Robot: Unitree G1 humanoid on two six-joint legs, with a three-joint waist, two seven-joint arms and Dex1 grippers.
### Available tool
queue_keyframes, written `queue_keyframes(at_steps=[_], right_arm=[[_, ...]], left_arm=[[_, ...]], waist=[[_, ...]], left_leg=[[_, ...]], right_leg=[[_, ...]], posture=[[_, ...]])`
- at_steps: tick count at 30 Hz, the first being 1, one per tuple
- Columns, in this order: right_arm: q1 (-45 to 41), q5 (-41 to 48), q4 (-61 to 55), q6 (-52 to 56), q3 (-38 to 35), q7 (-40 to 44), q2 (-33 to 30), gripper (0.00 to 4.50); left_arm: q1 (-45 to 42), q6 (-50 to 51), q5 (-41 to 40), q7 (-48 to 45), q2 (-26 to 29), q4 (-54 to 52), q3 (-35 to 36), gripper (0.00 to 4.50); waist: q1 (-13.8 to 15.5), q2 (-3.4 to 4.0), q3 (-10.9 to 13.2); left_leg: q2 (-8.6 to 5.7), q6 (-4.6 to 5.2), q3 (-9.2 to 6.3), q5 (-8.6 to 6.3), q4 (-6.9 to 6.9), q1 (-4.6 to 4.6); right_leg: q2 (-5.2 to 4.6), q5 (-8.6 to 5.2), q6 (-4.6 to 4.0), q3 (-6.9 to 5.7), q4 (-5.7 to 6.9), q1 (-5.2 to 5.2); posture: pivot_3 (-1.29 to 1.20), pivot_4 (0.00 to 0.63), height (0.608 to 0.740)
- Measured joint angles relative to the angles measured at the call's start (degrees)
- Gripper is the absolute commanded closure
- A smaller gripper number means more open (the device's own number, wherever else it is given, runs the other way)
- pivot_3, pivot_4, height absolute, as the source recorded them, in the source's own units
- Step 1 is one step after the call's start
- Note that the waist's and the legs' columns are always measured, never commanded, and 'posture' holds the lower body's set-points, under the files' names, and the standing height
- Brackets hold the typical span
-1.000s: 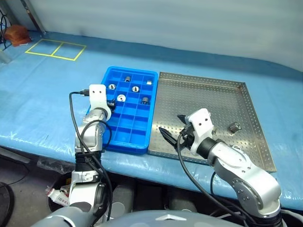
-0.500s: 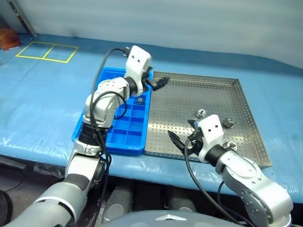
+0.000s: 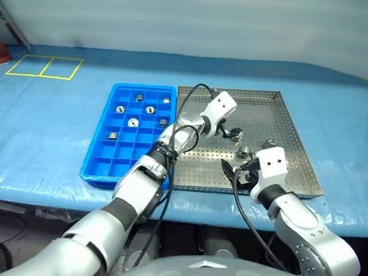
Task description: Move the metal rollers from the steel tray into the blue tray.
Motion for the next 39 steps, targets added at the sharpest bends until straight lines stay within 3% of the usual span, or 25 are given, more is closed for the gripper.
queue_keyframes(at_steps=[9,16,18,22,26,29,33,39], right_arm=[[0.8,-2.1,-0.1,-0.1,1.38,-0.84,1.21,0.0],[0.83,-2.86,-0.35,-0.12,1.43,-1.01,1.87,0.0],[1.02,-3.24,-0.52,-0.13,1.51,-1.19,2.14,0.0],[2.15,-3.43,-0.79,-0.66,1.9,-1.44,2.43,0.0],[2.63,-3.44,-0.83,-0.93,2.16,-1.46,2.81,0.0],[1.72,-3.4,-0.72,-0.9,2.23,-0.83,2.82,0.0],[-1.22,-2.85,-0.44,-0.77,2.88,1.11,2.13,0.0],[-0.74,-1.85,-0.58,-0.59,3.17,3.46,0.54,0.0]], left_arm=[[-4.14,-6.8,2.64,11.54,-0.72,15.79,3.87,0.17],[-4.4,-8.3,1.03,6.61,-0.84,15.91,6.79,0.17],[-4.24,-8.0,0.03,2.73,-0.81,11.86,6.56,0.17],[-0.95,-2.95,-1.17,-4.88,0.13,-7.23,3.87,0.17],[4.86,7.16,-2.27,-11.52,4.7,-24.63,0.09,0.17],[4.64,8.13,-1.41,-14.98,8.68,-29.12,-2.07,0.17],[3.01,2.66,2.36,-17.55,9.13,-23.71,-6.09,0.17],[0.9,-6.43,5.6,-19.04,3.91,-9.76,-8.6,0.17]], waist=[[-1.18,0.0,0.01],[-1.65,0.01,0.01],[-1.71,0.03,0.03],[-2.12,0.1,-0.01],[-2.79,0.28,-0.07],[-2.49,0.32,-0.08],[-1.28,0.31,-0.08],[-0.19,0.3,-0.07]], left_leg=[[-0.04,0.05,0.01,-0.04,0.11,-0.02],[-0.03,0.05,0.02,-0.05,0.12,-0.04],[-0.04,0.05,0.03,-0.06,0.12,-0.09],[-0.04,0.05,0.06,-0.08,-0.03,-0.04],[0.02,0.04,0.12,-0.05,-0.12,0.04],[0.07,0.0,0.09,-0.02,-0.1,0.18],[0.02,0.04,0.08,-0.04,0.17,0.19],[-0.11,0.33,0.15,-0.16,0.29,-0.04]], right_leg=[[-0.04,0.08,0.22,-0.02,0.01,0.03],[-0.06,0.08,0.22,-0.01,0.02,0.0],[-0.09,0.08,0.21,-0.01,0.01,-0.03],[-0.15,0.06,0.13,0.06,-0.06,-0.03],[-0.07,-0.04,-0.04,0.15,0.11,-0.13],[0.01,-0.22,-0.35,0.09,0.17,-0.01],[-0.06,-0.21,-0.3,-0.02,0.08,0.09],[-0.2,-0.07,0.13,0.01,-0.08,0.11]], posture=[[-0.19,0.15,0.74],[-0.22,0.15,0.74],[-0.22,0.15,0.74],[-0.19,0.15,0.74],[-0.15,0.15,0.74],[-0.11,0.15,0.74],[-0.1,0.15,0.74],[-0.15,0.15,0.74]])
